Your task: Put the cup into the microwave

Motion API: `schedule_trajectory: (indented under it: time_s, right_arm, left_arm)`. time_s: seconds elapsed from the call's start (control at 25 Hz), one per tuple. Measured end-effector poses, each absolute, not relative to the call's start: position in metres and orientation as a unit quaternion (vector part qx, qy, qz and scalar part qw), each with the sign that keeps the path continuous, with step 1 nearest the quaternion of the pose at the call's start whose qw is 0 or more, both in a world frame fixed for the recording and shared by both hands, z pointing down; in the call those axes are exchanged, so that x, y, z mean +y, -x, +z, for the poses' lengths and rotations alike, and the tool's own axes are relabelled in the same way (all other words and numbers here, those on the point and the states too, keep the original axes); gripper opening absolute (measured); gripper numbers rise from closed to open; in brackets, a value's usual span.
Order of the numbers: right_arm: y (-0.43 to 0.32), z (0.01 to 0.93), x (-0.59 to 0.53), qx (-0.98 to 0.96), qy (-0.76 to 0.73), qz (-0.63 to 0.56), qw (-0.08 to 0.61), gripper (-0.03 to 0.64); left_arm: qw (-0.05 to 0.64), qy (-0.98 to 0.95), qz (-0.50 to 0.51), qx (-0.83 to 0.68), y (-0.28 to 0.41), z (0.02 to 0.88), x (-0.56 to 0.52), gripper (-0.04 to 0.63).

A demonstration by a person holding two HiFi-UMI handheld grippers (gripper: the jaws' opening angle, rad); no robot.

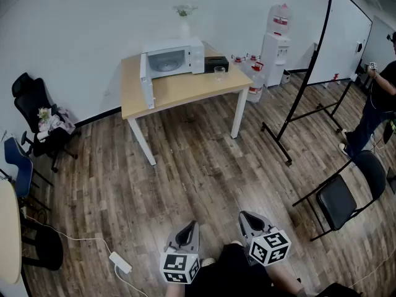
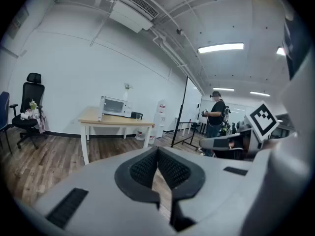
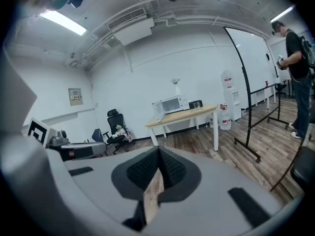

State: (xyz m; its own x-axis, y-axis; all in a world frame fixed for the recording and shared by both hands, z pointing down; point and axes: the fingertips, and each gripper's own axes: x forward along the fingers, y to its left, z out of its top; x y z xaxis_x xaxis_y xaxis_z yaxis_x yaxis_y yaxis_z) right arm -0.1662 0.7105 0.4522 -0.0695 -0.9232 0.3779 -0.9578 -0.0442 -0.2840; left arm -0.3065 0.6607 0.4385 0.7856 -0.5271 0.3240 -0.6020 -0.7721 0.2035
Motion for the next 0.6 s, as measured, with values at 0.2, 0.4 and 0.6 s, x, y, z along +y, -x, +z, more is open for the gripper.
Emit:
schedule_trajectory:
  time_s: [0.2,0.4,0.6]
  right_arm:
    - [0.162,0.452,0.726,-0.69,-0.688,0.217,0.053,-0.008]
    - [0.156,0.449,0.736,-0.676,-0.703,0.217,0.034,-0.006]
    - [0.153,0.446,0.742,-0.664,-0.716,0.214,0.03,-0.006]
  left_arm:
    - [0.154,-0.93,0.122,-0.31,0.304,0.441,0.675,0.005]
    - [0.149,-0.93,0.12,-0.314,0.307,0.44,0.684,0.005]
    - [0.151,-0.931,0.116,-0.312,0.309,0.437,0.692,0.005]
